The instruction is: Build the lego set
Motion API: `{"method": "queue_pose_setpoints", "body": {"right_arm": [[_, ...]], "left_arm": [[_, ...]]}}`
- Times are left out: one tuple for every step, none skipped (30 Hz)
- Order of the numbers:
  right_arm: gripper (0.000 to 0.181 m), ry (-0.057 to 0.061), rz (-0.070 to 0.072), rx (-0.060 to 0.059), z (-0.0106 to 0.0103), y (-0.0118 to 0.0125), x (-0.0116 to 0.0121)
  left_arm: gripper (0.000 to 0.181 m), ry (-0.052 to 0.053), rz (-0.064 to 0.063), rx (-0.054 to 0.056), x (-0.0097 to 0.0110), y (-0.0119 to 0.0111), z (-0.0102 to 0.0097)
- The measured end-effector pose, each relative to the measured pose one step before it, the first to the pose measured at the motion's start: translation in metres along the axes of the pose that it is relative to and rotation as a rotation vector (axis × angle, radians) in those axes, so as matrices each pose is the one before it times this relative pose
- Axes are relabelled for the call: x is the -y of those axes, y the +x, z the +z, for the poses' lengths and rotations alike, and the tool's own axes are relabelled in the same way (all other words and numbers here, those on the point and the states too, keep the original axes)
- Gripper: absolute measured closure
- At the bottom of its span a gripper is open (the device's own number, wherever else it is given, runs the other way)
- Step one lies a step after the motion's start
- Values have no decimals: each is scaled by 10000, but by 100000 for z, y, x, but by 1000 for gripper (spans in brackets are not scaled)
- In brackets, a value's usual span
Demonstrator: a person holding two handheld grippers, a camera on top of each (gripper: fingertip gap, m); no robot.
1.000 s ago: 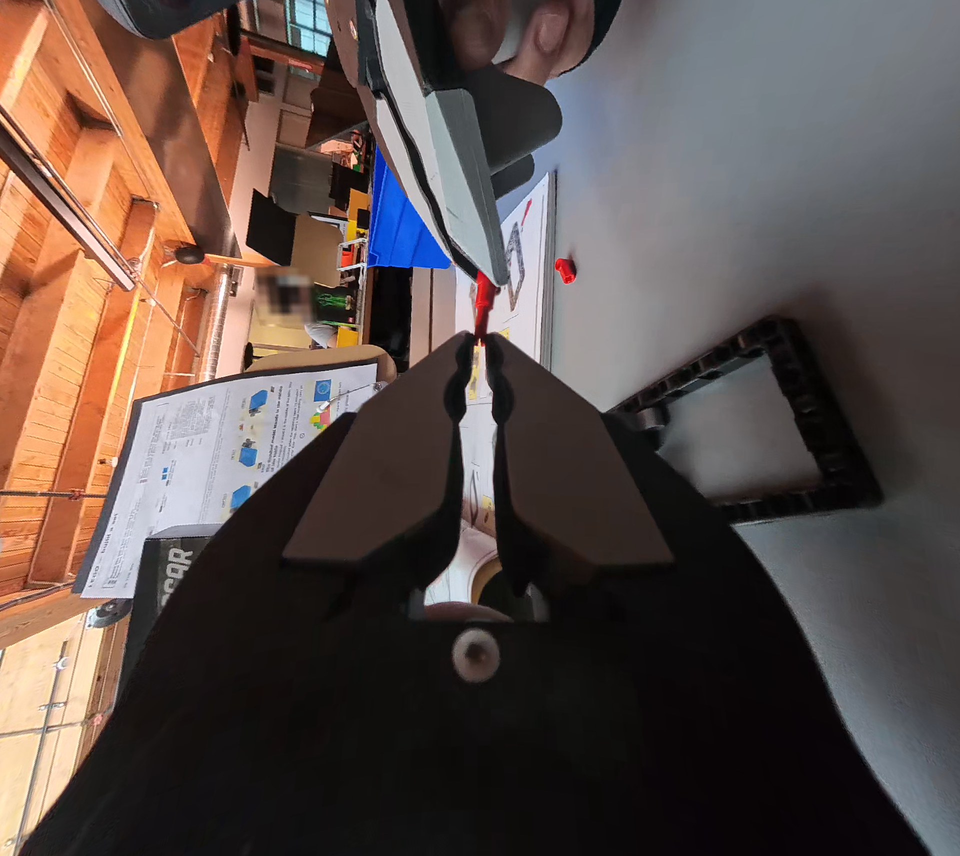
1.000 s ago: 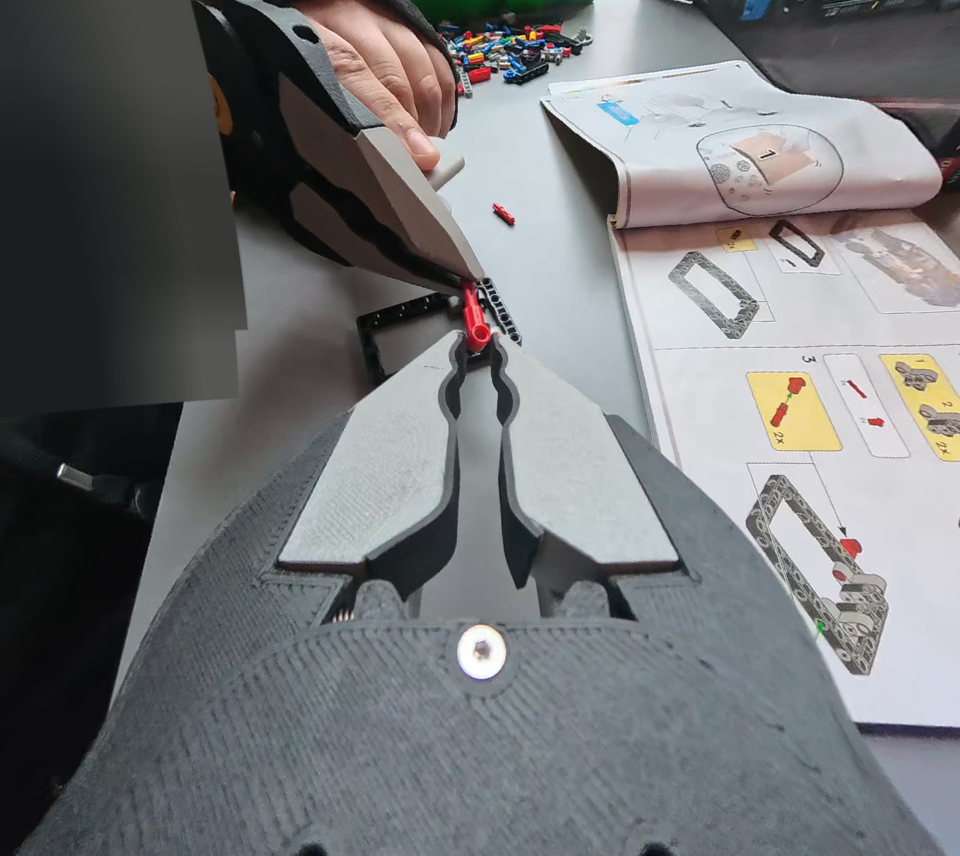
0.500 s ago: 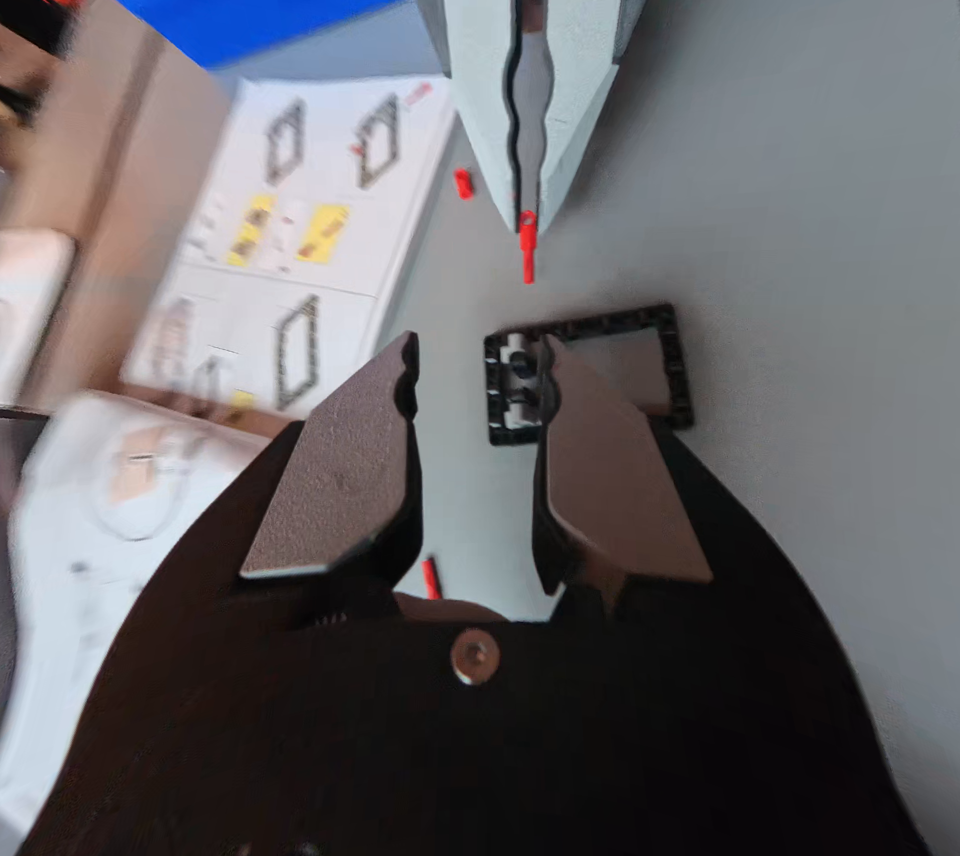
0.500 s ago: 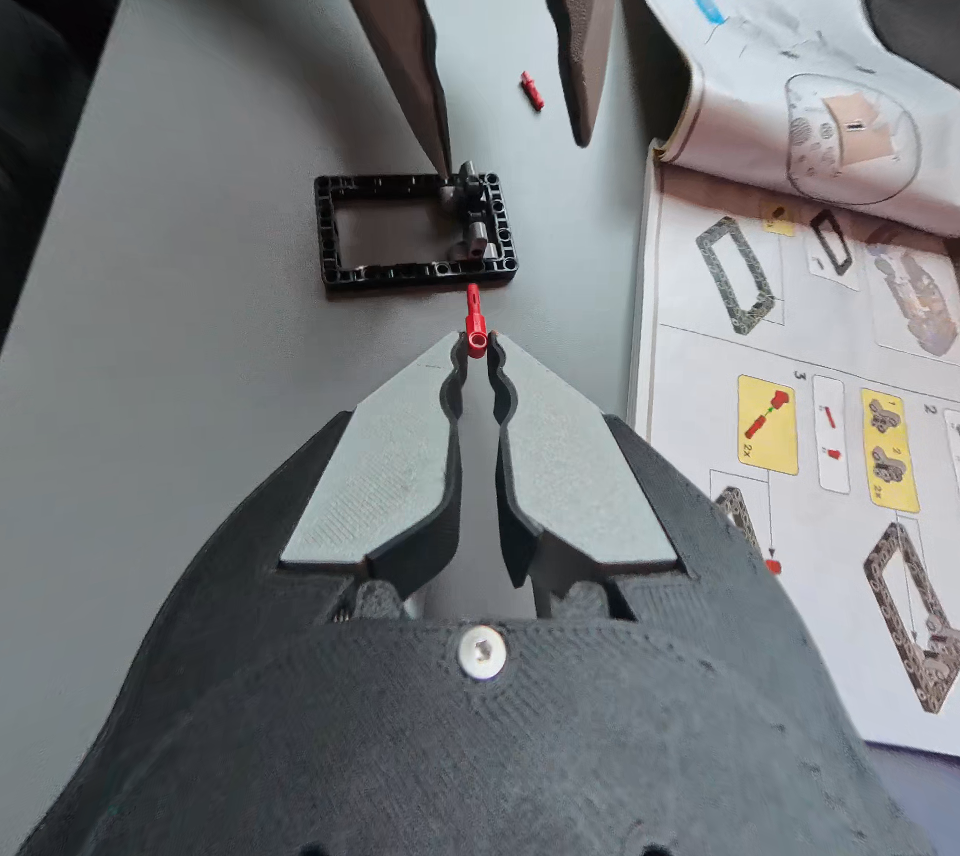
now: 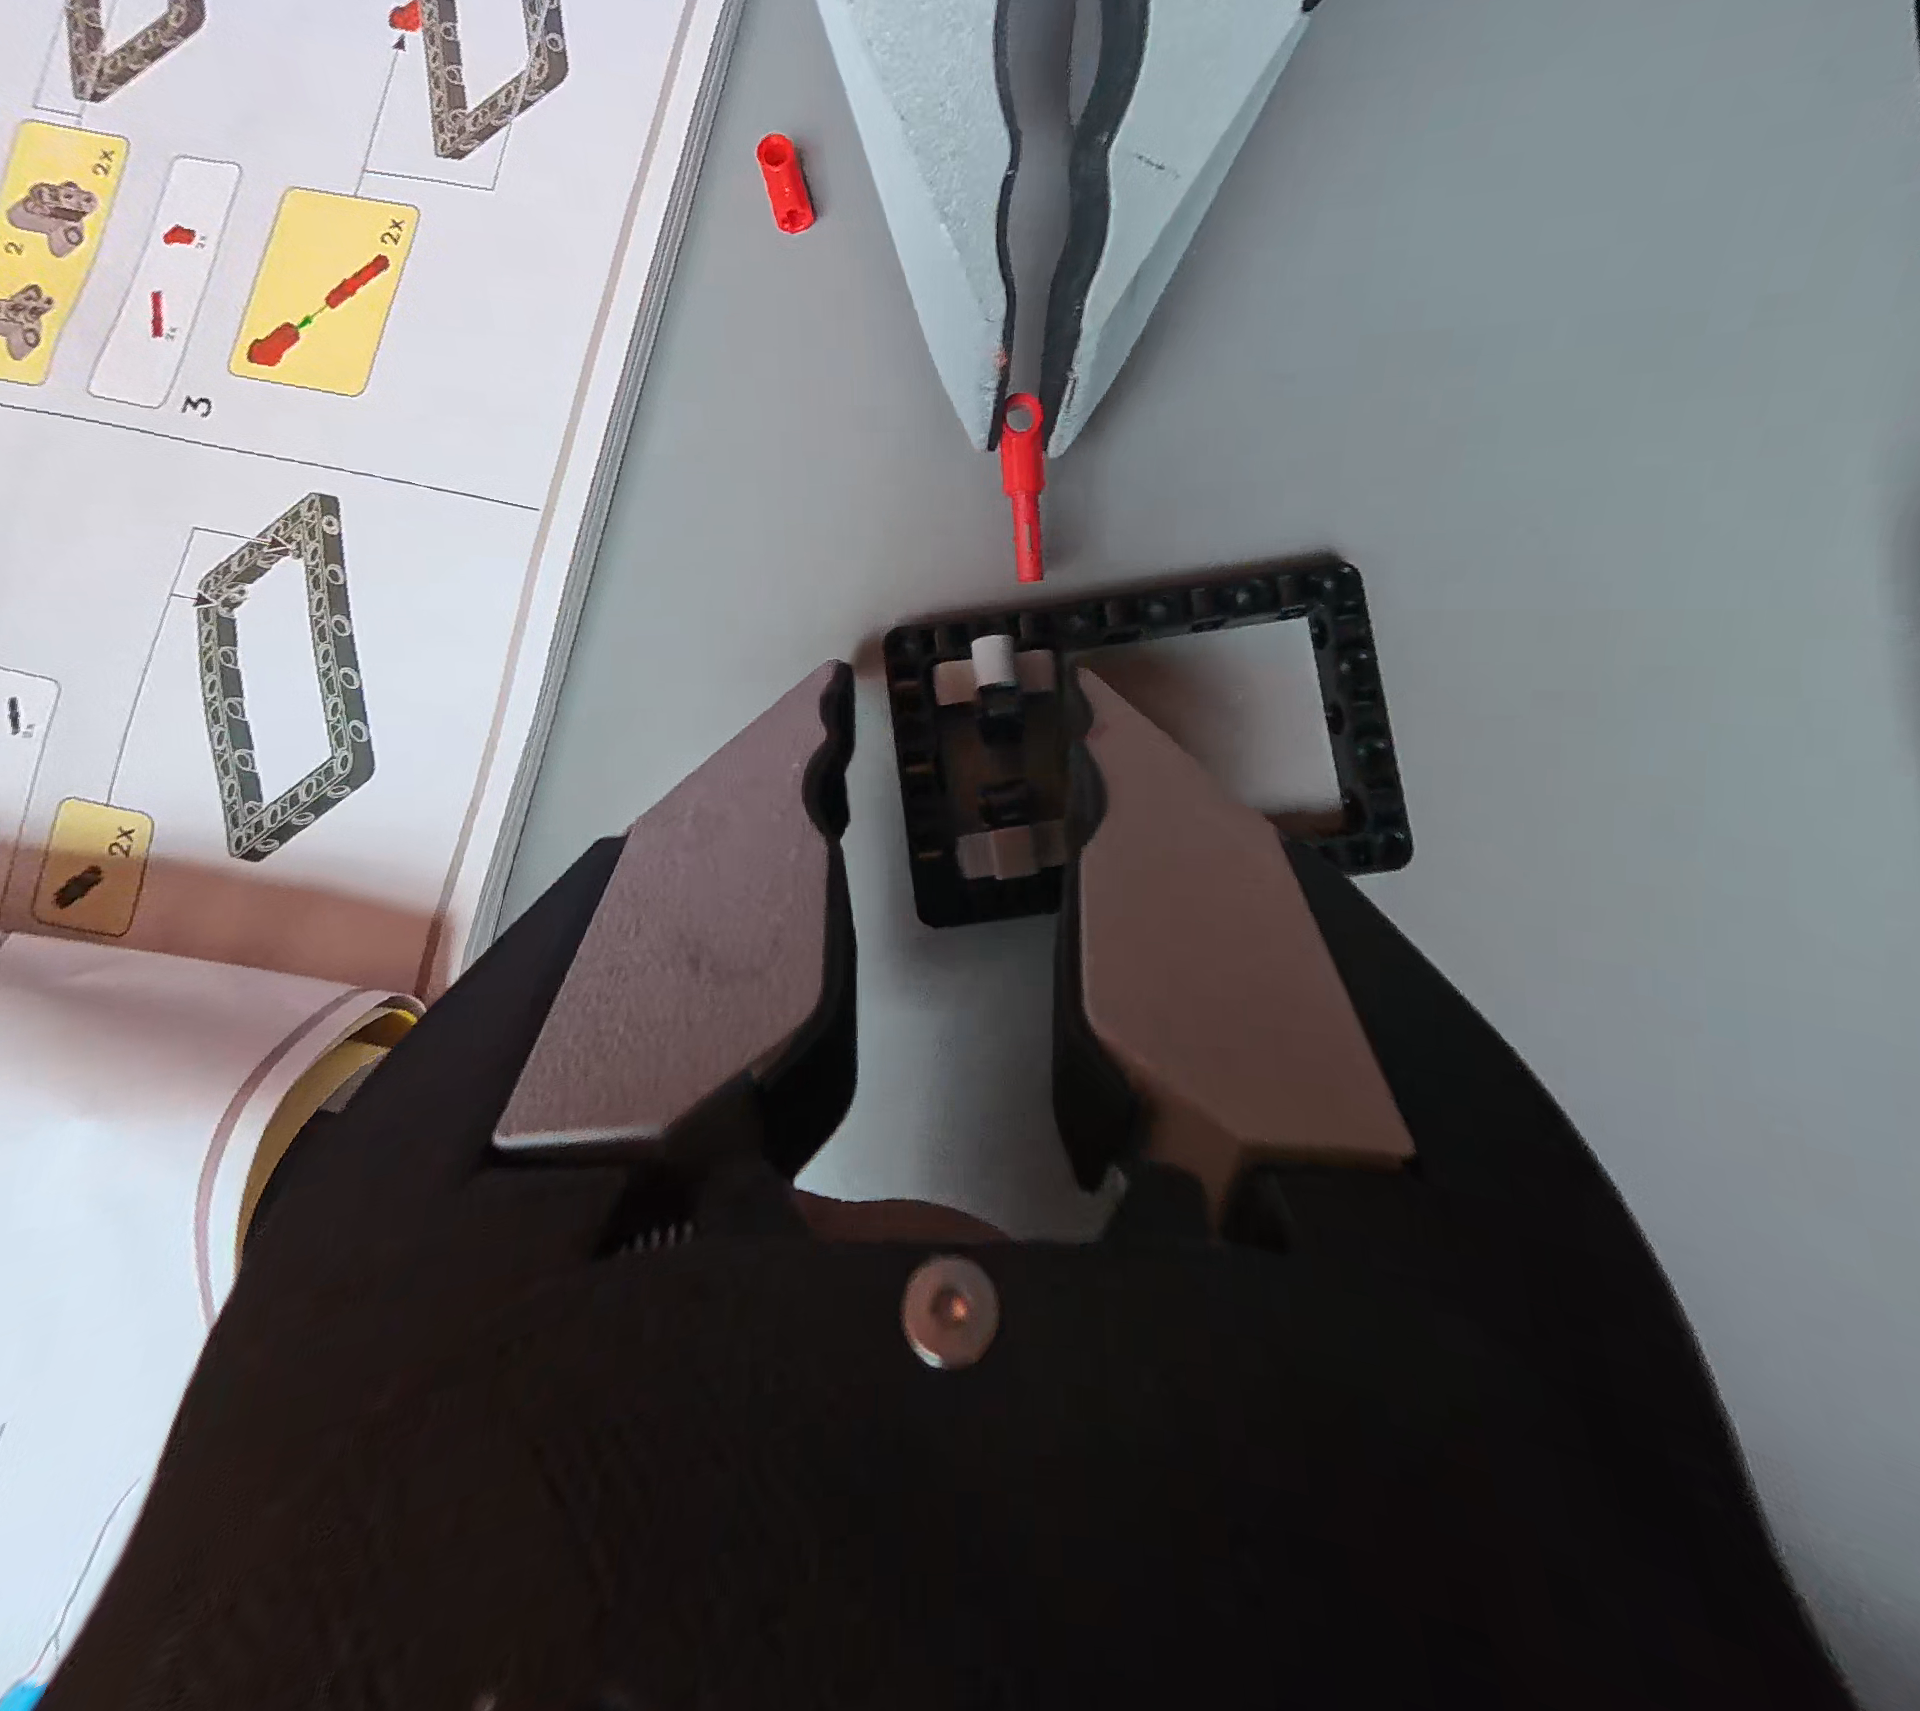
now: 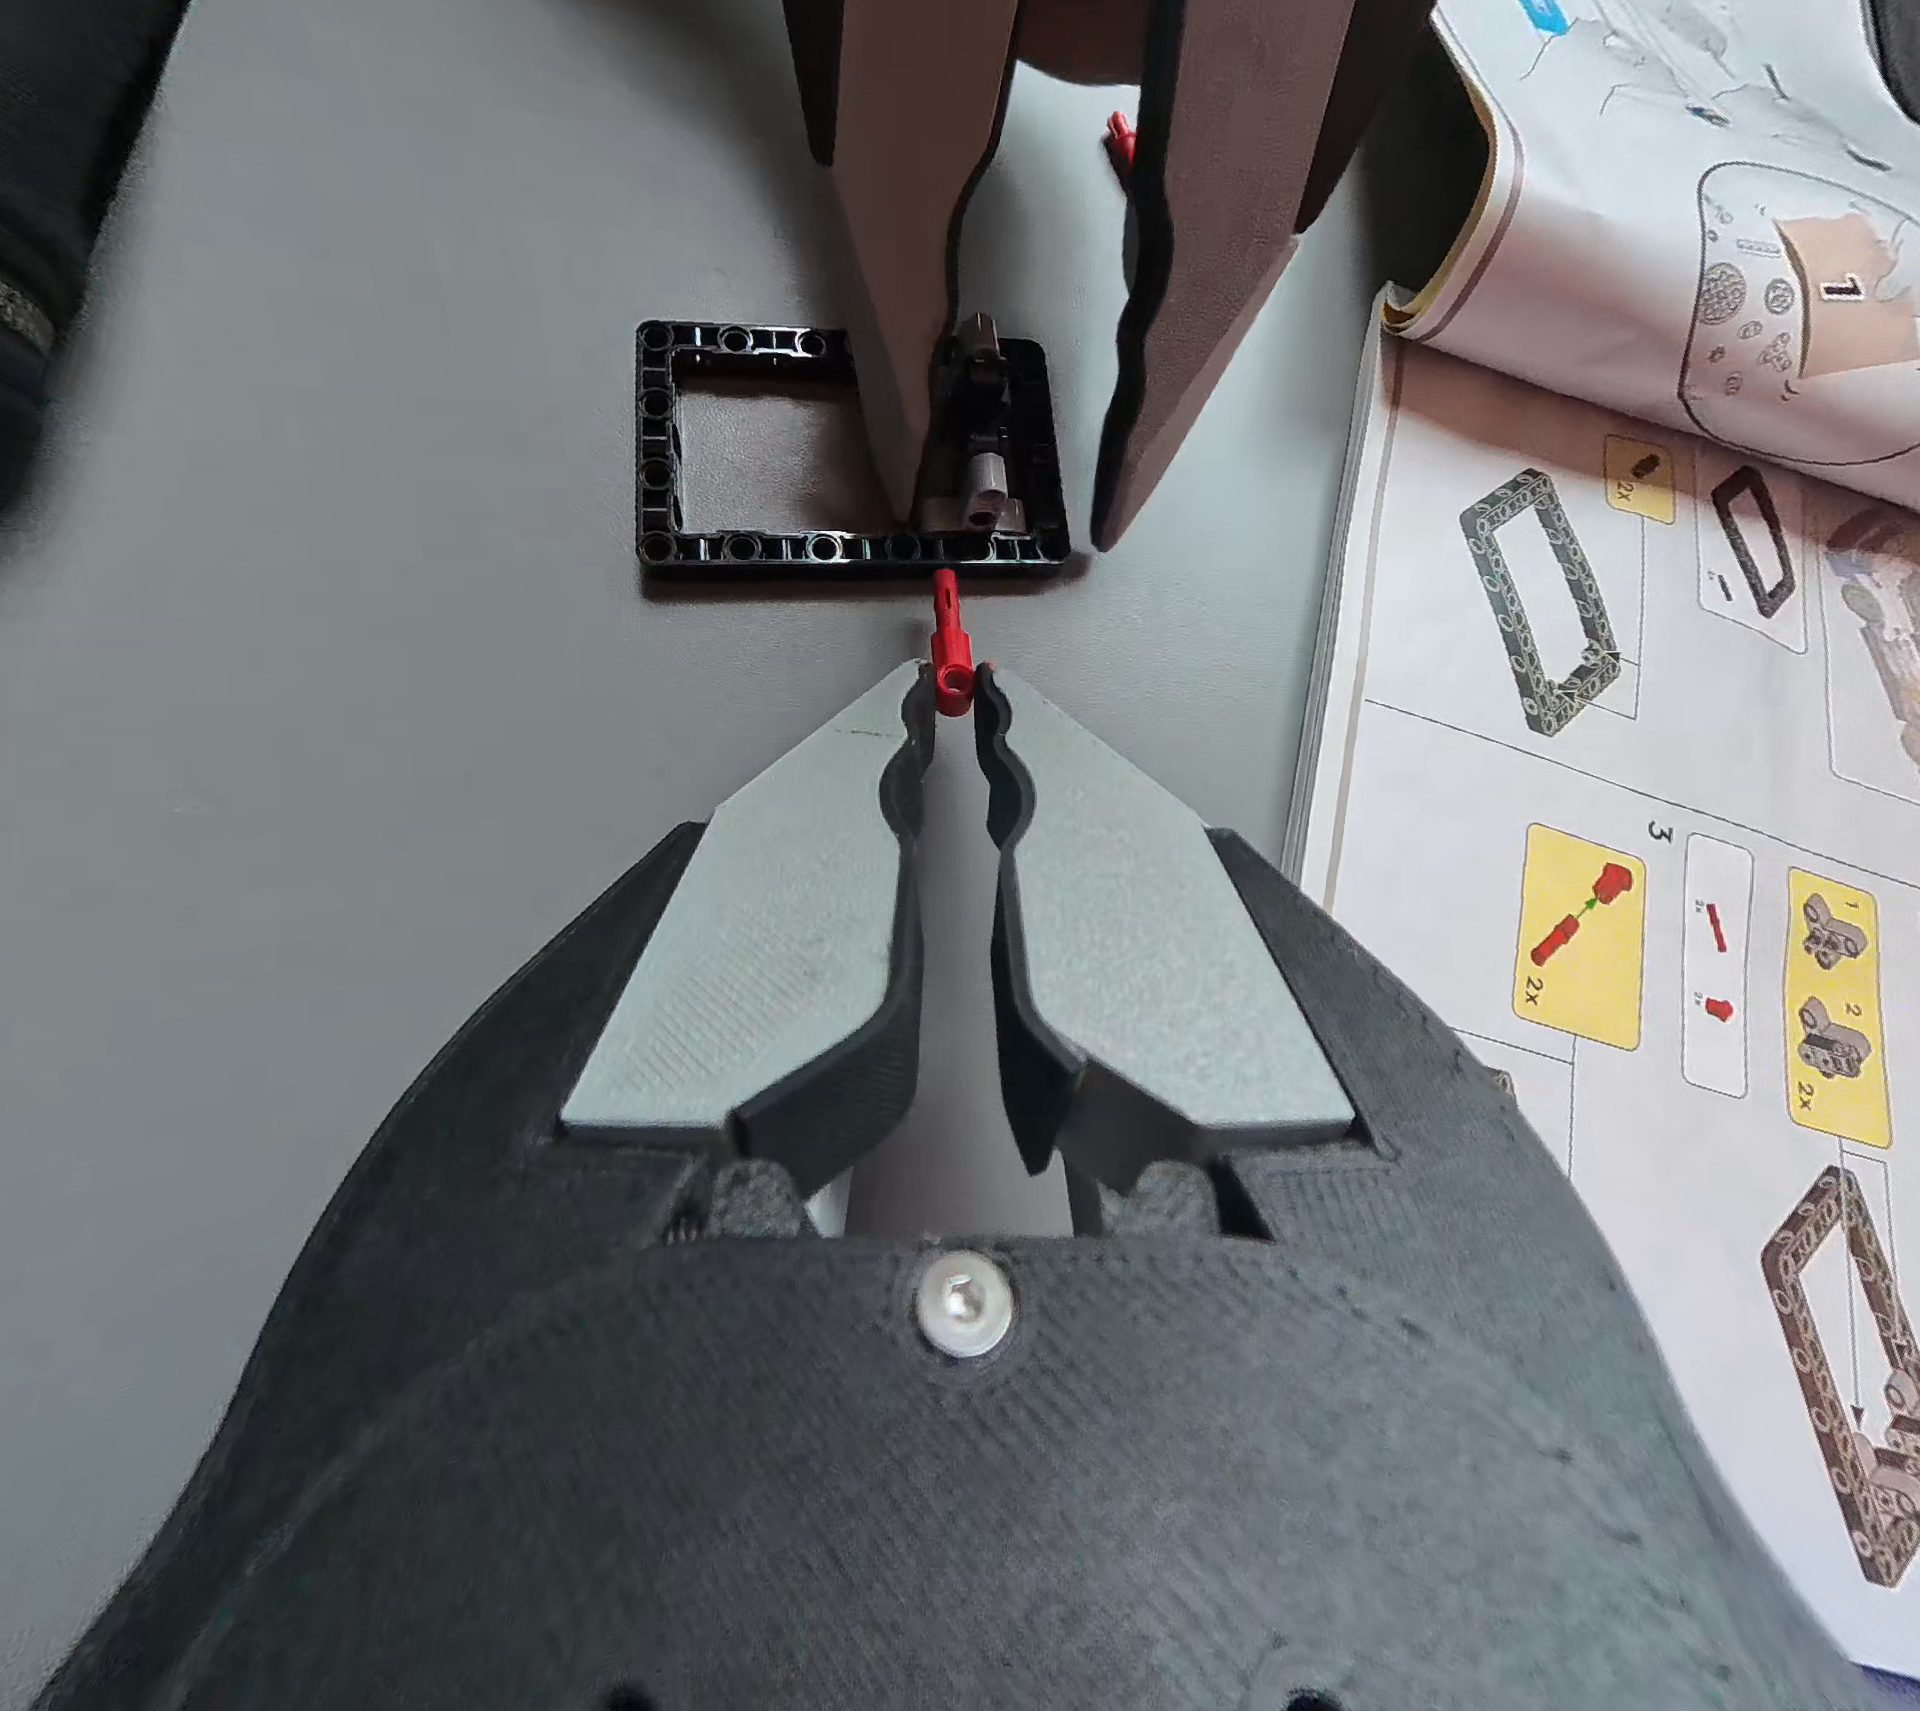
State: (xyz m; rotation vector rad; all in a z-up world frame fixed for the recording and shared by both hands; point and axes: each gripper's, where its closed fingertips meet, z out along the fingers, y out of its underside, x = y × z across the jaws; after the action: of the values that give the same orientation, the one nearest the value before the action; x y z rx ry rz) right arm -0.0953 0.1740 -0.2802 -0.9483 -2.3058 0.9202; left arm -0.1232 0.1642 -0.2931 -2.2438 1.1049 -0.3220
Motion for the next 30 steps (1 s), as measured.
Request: {"method": "queue_pose_setpoints", "body": {"right_arm": [[176,47,-6,-57,-24,85,-39],[177,51,19,-67,-42,127,-49],[177,50,41,-14,-61,79,-36],[177,55,37,23,-70,-15,13],[177,41,21,2,-37,-9,25],[177,-18,6,6,40,-35,-2],[177,-45,-24,15,98,-75,-16],[177,-51,-61,42,154,-147,-25],[176,-79,-62,25,184,-117,-73],[177,-89,-44,23,182,-98,-87],[177,-70,-13,30,151,-75,-98],[177,-6,3,-5,107,-8,-14],[177,-9,20,7,61,14,-29],[177,11,24,18,3,23,-5],[177,52,21,4,-9,42,44],[177,32,16,34,3,6,-1],[177,41,14,32,18,13,-8],[177,37,26,55,35,-5,-55],[177,-9,37,69,58,-19,-126],[176,-65,2,68,71,-37,-120],[176,-67,-92,20,65,-41,-85],[176,-38,-143,-17,47,-17,-79],[176,43,-85,-34,-15,20,52],[177,31,15,-15,-21,38,39],[176,17,47,28,-13,9,23],[176,21,23,31,-5,-20,43],[176,5,-5,8,-3,-14,3],[176,-32,-14,-12,23,-13,-22],[176,-26,-35,-31,18,-28,-9],[176,26,-79,-69,-19,6,37]], "left_arm": [[141,38,-54,69,-7,-142,-16],[139,42,-46,56,2,-104,-12],[138,44,-70,29,-13,-60,-12],[137,20,-92,31,-30,-37,-3],[139,13,-48,-26,-45,105,-44],[142,21,-11,-40,-35,155,-30],[145,31,4,-52,-21,183,-10],[150,20,16,-93,-3,228,9],[150,15,23,24,32,13,18],[150,6,24,18,12,0,5],[150,21,8,6,20,9,19],[150,39,3,-10,22,23,13],[150,40,-29,-26,12,11,19],[150,50,-16,-19,5,9,7],[150,50,3,-13,7,2,8],[150,36,-16,-17,8,-2,3],[150,23,-8,-17,2,4,4],[150,18,8,-6,-5,-23,0],[150,14,-10,-12,1,-9,-6],[150,12,-13,-12,-7,6,1],[150,16,39,11,-2,2,2],[150,24,18,-1,-13,22,-12],[150,23,-38,-9,-2,15,-13],[151,28,-31,-7,10,20,7],[151,13,-33,8,2,7,-5],[150,-5,5,22,-17,2,1],[150,-2,33,33,-7,3,-7],[150,3,40,26,-16,23,-6],[150,13,15,7,-1,11,-9],[150,41,0,-2,-5,-12,0]]}}
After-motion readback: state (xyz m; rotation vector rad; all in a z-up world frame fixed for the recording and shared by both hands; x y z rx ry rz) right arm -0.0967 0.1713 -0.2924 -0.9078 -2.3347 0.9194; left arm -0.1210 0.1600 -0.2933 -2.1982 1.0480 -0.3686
